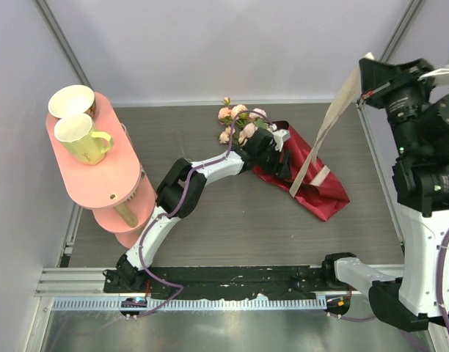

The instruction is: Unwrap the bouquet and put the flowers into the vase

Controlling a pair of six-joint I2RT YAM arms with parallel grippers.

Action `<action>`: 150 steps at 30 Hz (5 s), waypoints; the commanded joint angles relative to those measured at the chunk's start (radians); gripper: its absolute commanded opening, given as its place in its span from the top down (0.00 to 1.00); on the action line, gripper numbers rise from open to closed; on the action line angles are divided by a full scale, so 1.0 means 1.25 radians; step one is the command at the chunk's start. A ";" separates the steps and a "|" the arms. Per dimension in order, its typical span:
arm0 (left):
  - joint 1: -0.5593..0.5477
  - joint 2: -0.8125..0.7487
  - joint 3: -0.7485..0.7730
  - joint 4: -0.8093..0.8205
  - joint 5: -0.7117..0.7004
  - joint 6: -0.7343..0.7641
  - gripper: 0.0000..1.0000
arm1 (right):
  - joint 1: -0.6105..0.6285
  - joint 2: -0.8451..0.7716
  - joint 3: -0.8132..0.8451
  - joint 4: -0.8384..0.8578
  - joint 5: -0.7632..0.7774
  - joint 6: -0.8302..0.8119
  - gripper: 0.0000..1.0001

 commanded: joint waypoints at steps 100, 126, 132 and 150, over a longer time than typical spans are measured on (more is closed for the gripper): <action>-0.014 -0.936 -0.685 0.403 0.272 -0.098 0.09 | 0.241 -0.383 -0.571 0.024 -0.692 -0.074 0.99; -0.103 -0.966 -0.485 -0.199 -0.164 0.048 1.00 | 0.241 -0.305 -0.495 0.088 -0.539 -0.020 0.30; -0.103 -1.059 -0.176 -0.641 -0.459 0.110 1.00 | 0.241 -0.319 -0.498 -0.030 -0.124 -0.052 0.09; -0.103 -1.027 0.277 -0.923 -0.704 0.195 1.00 | 0.241 -0.169 -0.711 0.161 -0.258 0.007 0.14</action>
